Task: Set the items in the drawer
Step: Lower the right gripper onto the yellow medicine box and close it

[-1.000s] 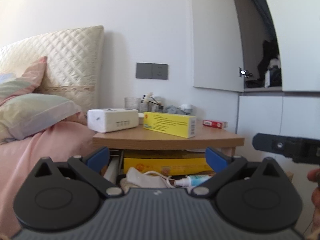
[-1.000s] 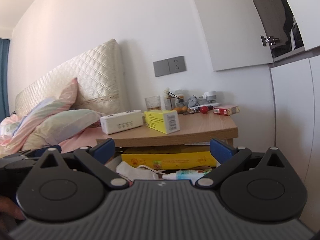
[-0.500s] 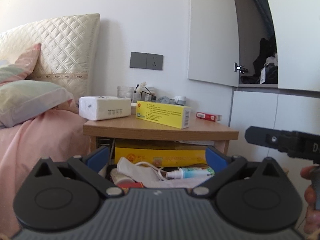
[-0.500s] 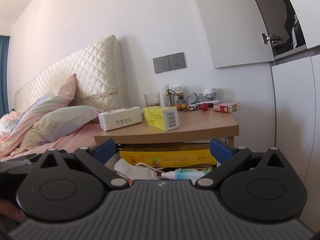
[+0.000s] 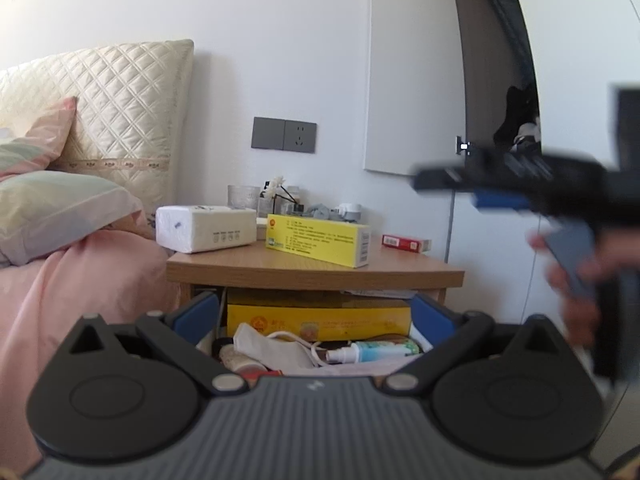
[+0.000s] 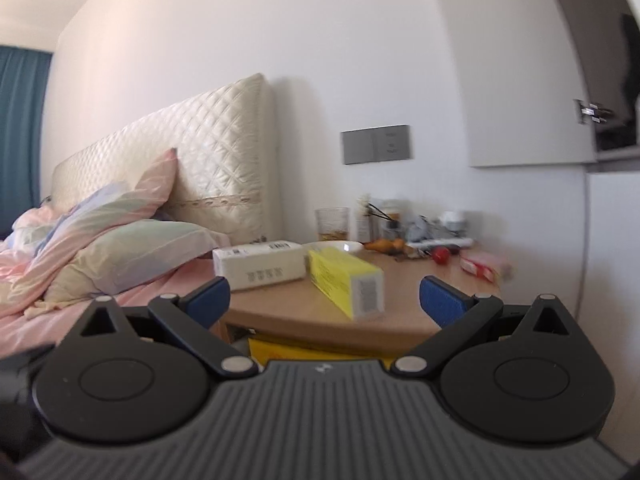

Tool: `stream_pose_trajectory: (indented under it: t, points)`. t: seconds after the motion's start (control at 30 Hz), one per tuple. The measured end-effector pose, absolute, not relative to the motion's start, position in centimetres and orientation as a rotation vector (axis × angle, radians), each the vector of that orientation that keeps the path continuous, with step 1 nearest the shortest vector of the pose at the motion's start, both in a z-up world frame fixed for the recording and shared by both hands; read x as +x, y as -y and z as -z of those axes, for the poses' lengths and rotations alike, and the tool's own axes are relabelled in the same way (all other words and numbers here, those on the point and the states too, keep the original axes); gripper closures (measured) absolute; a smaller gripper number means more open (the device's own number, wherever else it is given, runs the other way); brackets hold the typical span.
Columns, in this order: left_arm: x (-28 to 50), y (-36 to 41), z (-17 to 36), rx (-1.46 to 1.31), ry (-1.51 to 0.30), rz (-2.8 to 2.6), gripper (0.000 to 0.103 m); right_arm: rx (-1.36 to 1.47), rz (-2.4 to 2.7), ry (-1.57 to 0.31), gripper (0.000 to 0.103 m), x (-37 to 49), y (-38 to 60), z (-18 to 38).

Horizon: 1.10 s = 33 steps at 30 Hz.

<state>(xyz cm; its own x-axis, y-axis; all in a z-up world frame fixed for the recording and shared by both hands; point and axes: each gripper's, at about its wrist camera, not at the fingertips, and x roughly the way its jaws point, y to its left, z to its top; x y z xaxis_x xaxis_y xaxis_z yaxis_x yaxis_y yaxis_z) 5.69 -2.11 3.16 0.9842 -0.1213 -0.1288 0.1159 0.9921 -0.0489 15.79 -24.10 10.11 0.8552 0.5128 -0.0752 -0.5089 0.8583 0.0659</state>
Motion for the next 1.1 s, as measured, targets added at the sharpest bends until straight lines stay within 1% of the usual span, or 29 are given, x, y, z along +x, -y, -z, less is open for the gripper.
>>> stream_pose_trajectory:
  t: [0.1, 0.2, 0.37, 0.4, 0.5, 0.57, 0.6, 0.67, 0.73, 0.87, 0.9, 1.03, 1.1]
  points:
    - [5.3, 1.7, -3.3, -0.047, -0.122, 0.121, 0.000, -0.014, -0.562, -0.126, 0.000, 19.2, 21.8, -12.6]
    - [5.0, 1.4, -3.4, -0.054, -0.113, 0.126, 0.000, -0.079, -0.571, -0.216, 0.000, 24.0, 19.4, -13.8]
    - [4.4, 0.9, -3.6, -0.062, -0.103, 0.142, 0.000, -0.083, -0.553, -0.441, 0.000, 32.7, 16.8, -13.6]
    - [4.3, 0.8, -3.6, -0.063, -0.101, 0.145, 0.000, -0.101, -0.539, -0.468, 0.000, 34.1, 16.4, -13.3]
    - [4.0, 0.4, -3.8, -0.066, -0.095, 0.155, 0.000, -0.149, -0.493, -0.523, 0.006, 37.1, 15.4, -12.5]
    - [3.9, 0.2, -3.8, -0.072, -0.100, 0.161, 0.000, -0.171, -0.483, -0.544, 0.007, 38.1, 14.8, -12.0]
    - [4.0, 0.1, -3.8, -0.077, -0.104, 0.164, 0.000, -0.180, -0.480, -0.553, 0.009, 38.6, 14.5, -11.8]
    - [4.0, -0.1, -3.8, -0.087, -0.105, 0.165, 0.000, -0.199, -0.476, -0.569, 0.016, 39.3, 13.9, -11.4]
    - [3.9, -0.3, -3.8, -0.095, -0.103, 0.169, 0.000, -0.221, -0.476, -0.583, 0.030, 39.6, 13.1, -11.0]
    - [3.7, -0.5, -3.9, -0.100, -0.100, 0.177, 0.000, -0.248, -0.492, -0.589, 0.035, 39.6, 11.7, -10.6]
    - [3.6, -0.4, -3.9, -0.098, -0.099, 0.178, 0.000, -0.252, -0.493, -0.594, 0.038, 39.7, 11.5, -10.5]
    - [3.5, -0.2, -3.9, -0.091, -0.098, 0.181, 0.000, -0.275, -0.497, -0.610, 0.057, 39.8, 10.8, -10.2]
    - [3.4, 0.0, -3.9, -0.085, -0.095, 0.184, 0.000, -0.271, -0.500, -0.618, 0.060, 39.7, 10.8, -10.3]
